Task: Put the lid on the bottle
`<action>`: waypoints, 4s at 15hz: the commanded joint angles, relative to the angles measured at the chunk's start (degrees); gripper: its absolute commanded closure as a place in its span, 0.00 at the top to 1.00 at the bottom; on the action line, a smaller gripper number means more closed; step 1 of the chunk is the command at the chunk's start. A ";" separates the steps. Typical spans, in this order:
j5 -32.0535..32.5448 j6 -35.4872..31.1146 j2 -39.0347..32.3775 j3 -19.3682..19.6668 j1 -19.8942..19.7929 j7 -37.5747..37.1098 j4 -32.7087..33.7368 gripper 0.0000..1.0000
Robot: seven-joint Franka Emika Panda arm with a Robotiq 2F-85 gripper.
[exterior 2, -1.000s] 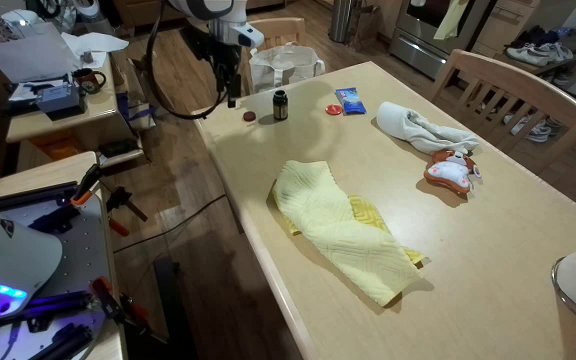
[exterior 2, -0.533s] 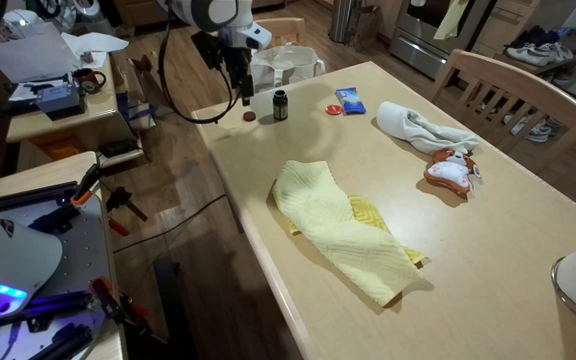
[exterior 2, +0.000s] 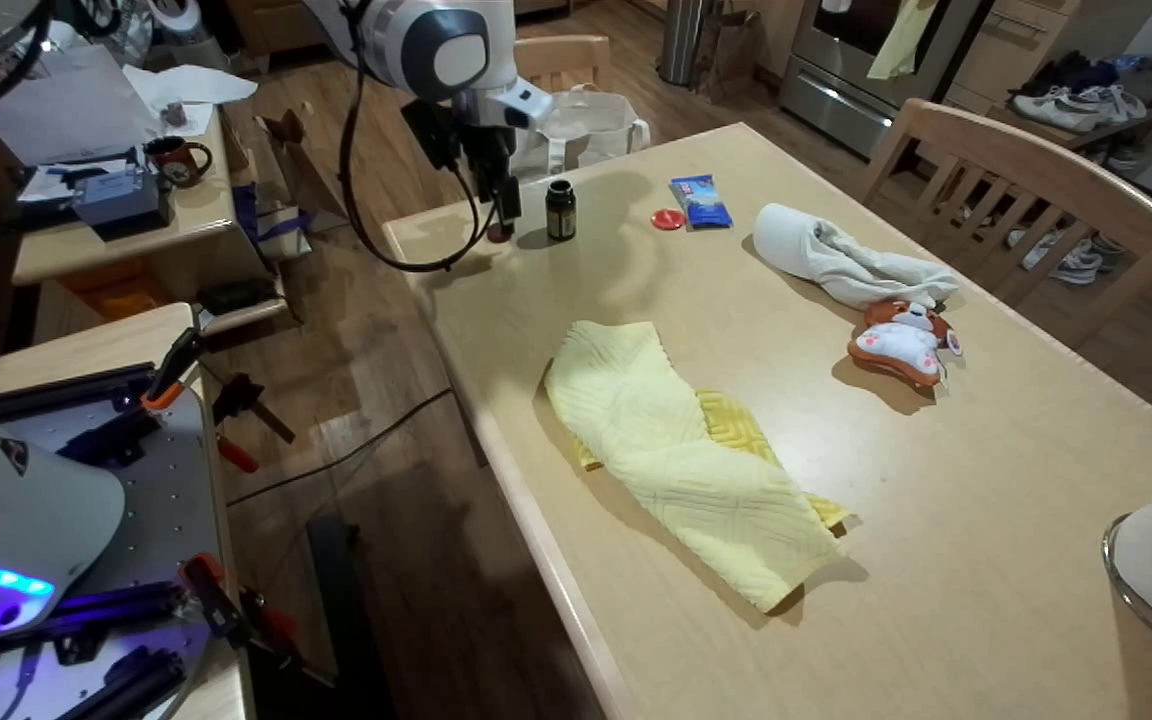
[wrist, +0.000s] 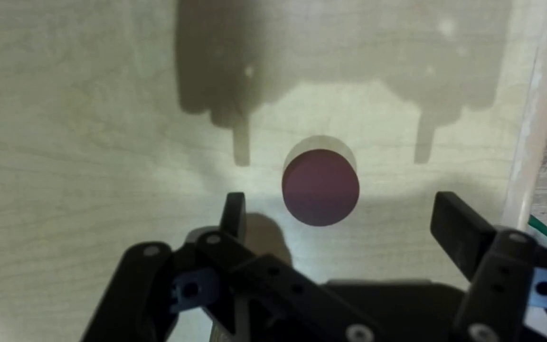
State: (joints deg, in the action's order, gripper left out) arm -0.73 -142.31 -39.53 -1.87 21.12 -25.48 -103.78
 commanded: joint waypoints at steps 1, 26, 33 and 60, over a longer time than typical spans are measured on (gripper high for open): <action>1.61 0.30 -2.06 1.09 1.53 -1.57 2.70 1.00; 1.30 9.75 -5.08 1.73 3.13 -7.80 9.14 0.78; 1.75 6.40 -8.27 3.08 2.49 -7.67 9.28 0.99; -2.15 2.82 -4.27 1.13 0.96 -7.06 3.41 1.00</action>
State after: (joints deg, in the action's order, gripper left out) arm -1.36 -140.95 -46.30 0.81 23.53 -32.88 -96.51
